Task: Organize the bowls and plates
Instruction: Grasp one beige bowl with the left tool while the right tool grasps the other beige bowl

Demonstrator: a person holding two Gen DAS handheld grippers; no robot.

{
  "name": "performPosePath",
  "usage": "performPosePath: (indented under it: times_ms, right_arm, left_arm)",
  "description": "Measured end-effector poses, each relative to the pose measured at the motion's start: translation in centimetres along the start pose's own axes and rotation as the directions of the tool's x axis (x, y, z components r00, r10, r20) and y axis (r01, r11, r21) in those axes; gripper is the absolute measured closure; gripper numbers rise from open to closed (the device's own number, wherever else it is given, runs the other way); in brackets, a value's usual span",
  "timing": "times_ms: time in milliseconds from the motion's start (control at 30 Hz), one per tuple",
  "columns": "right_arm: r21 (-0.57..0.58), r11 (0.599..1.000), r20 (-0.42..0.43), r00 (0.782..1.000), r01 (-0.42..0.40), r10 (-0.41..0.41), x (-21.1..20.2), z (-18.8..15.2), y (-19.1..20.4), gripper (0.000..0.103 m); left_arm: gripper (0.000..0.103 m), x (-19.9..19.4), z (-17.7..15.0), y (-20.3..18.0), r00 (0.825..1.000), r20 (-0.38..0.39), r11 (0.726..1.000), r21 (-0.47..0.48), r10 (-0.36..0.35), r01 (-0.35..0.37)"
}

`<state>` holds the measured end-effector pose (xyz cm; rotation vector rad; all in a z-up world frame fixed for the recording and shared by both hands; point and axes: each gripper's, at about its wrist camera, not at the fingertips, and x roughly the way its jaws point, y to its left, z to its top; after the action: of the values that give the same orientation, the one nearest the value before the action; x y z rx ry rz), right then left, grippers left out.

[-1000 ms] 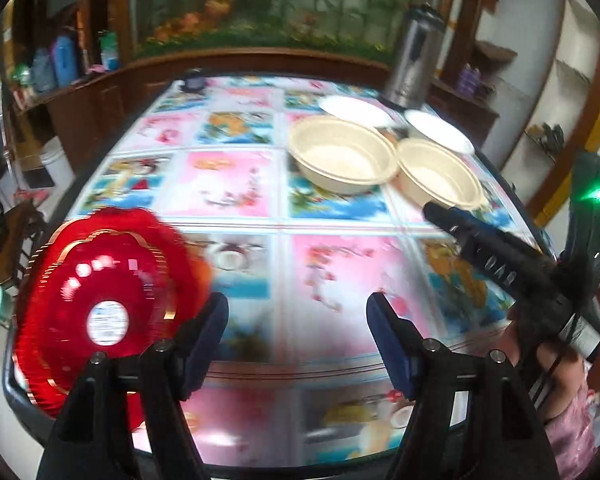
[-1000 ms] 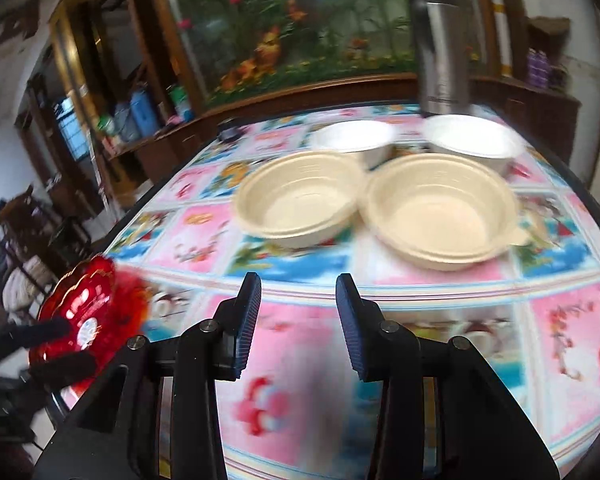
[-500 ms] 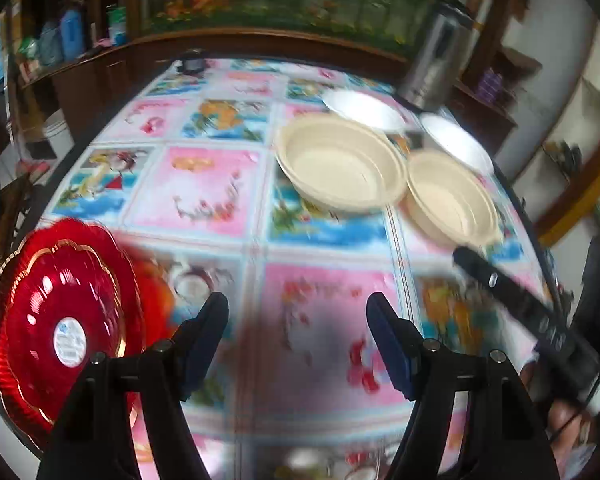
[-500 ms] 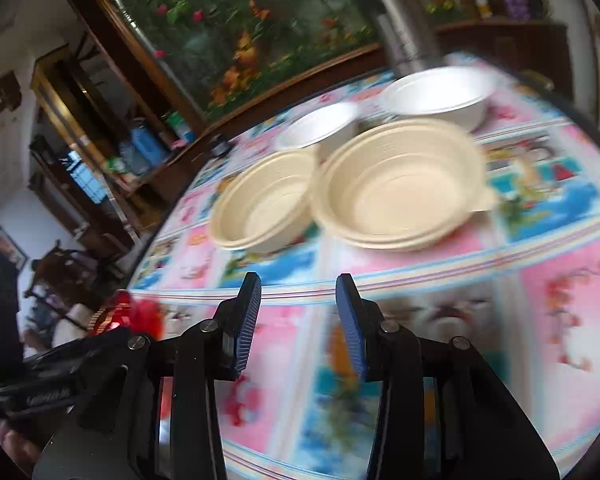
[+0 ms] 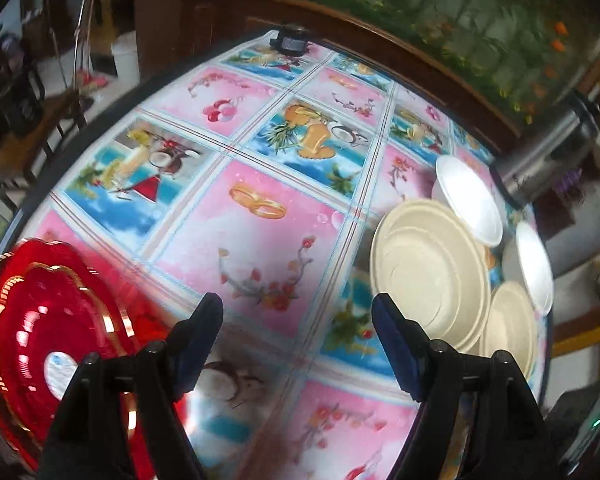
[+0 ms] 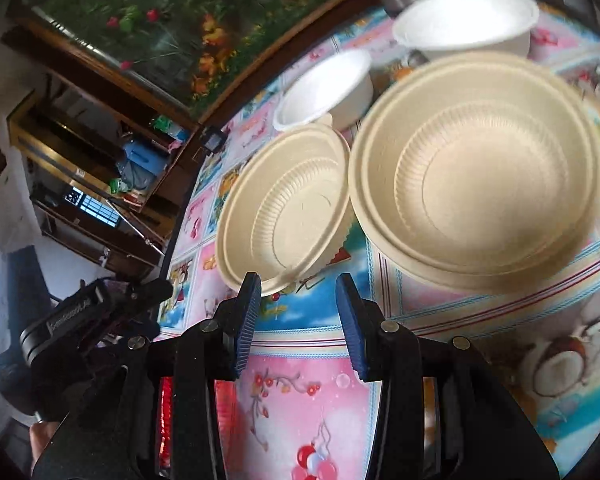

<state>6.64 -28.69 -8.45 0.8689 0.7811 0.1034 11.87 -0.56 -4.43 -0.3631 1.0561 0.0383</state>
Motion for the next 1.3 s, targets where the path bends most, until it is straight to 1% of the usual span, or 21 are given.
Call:
performPosePath:
  times_ms: [100, 200, 267, 467, 633, 800, 900, 967, 1033, 1133, 1167, 1200, 1233, 1267, 1300]
  right_arm:
    - [0.037, 0.999, 0.014, 1.000, -0.021, 0.020, 0.2, 0.3, -0.5, 0.064]
    - [0.087, 0.995, 0.013, 0.999, -0.047, 0.046, 0.7, 1.0, -1.1, 0.064]
    - [0.120, 0.991, 0.004, 0.998, -0.065, 0.065, 1.4, 1.3, -1.5, 0.064]
    - [0.154, 0.985, 0.003, 0.997, -0.082, 0.082, 2.1, 1.7, -2.1, 0.064]
    - [0.154, 0.986, 0.005, 0.998, -0.070, 0.070, 2.0, 1.6, -2.4, 0.064]
    - [0.149, 0.988, 0.018, 0.999, -0.045, 0.043, 1.7, 1.6, -2.7, 0.064]
    - [0.156, 0.987, 0.020, 0.999, -0.037, 0.034, 1.7, 1.7, -3.1, 0.066]
    - [0.146, 0.989, 0.029, 0.999, -0.030, 0.027, 1.7, 1.8, -3.0, 0.069]
    - [0.125, 0.992, 0.042, 0.999, -0.018, 0.013, 1.6, 1.8, -2.8, 0.075]
    - [0.114, 0.994, 0.063, 0.998, 0.001, -0.008, 1.5, 2.0, -2.7, 0.078]
    - [0.114, 0.993, 0.064, 0.998, 0.001, -0.008, 1.6, 2.1, -2.8, 0.080]
    - [0.113, 0.994, 0.061, 0.998, 0.001, -0.008, 1.6, 2.1, -2.9, 0.081]
    - [0.111, 0.994, 0.059, 0.998, 0.004, -0.011, 1.7, 2.1, -2.9, 0.083]
    - [0.102, 0.995, 0.058, 0.998, 0.013, -0.019, 1.8, 2.1, -2.8, 0.085]
    - [0.091, 0.996, 0.059, 0.998, 0.018, -0.024, 1.8, 2.1, -2.7, 0.089]
  left_arm:
    - [0.026, 0.5, 0.5, -0.7, 1.000, 0.011, 1.000, 0.003, 0.014, -0.014]
    - [0.026, 1.4, 1.2, -1.4, 0.999, 0.011, 0.999, 0.013, 0.050, -0.050]
    - [0.026, 2.1, 1.6, -1.7, 0.999, 0.002, 0.999, 0.001, 0.046, -0.046]
    - [0.026, 3.6, 1.9, -2.2, 0.995, -0.003, 0.995, 0.016, 0.097, -0.097]
    - [0.026, 4.0, 1.8, -2.5, 0.997, 0.001, 0.997, 0.008, 0.080, -0.080]
    - [0.026, 4.4, 1.7, -3.1, 0.996, -0.005, 0.996, 0.013, 0.088, -0.088]
    - [0.026, 4.8, 1.5, -3.3, 0.999, -0.023, 0.999, -0.004, 0.050, -0.050]
    - [0.026, 5.0, 1.3, -3.6, 0.999, -0.027, 1.000, -0.007, 0.030, -0.030]
    - [0.026, 5.2, 0.9, -4.0, 0.999, -0.028, 1.000, 0.003, 0.027, -0.027]
    - [0.028, 5.1, 0.5, -4.7, 1.000, -0.006, 0.999, 0.026, 0.025, -0.024]
    - [0.031, 5.0, 0.4, -4.8, 1.000, 0.002, 0.999, 0.034, 0.021, -0.021]
    - [0.044, 4.9, 0.3, -5.0, 1.000, 0.007, 0.999, 0.045, 0.016, -0.016]
    - [0.052, 5.0, 0.3, -5.1, 1.000, 0.005, 0.998, 0.054, 0.015, -0.015]
    - [0.065, 5.2, 0.2, -5.3, 1.000, -0.008, 0.998, 0.063, 0.011, -0.011]
    - [0.073, 5.3, 0.1, -5.3, 1.000, -0.019, 0.998, 0.067, 0.010, -0.009]
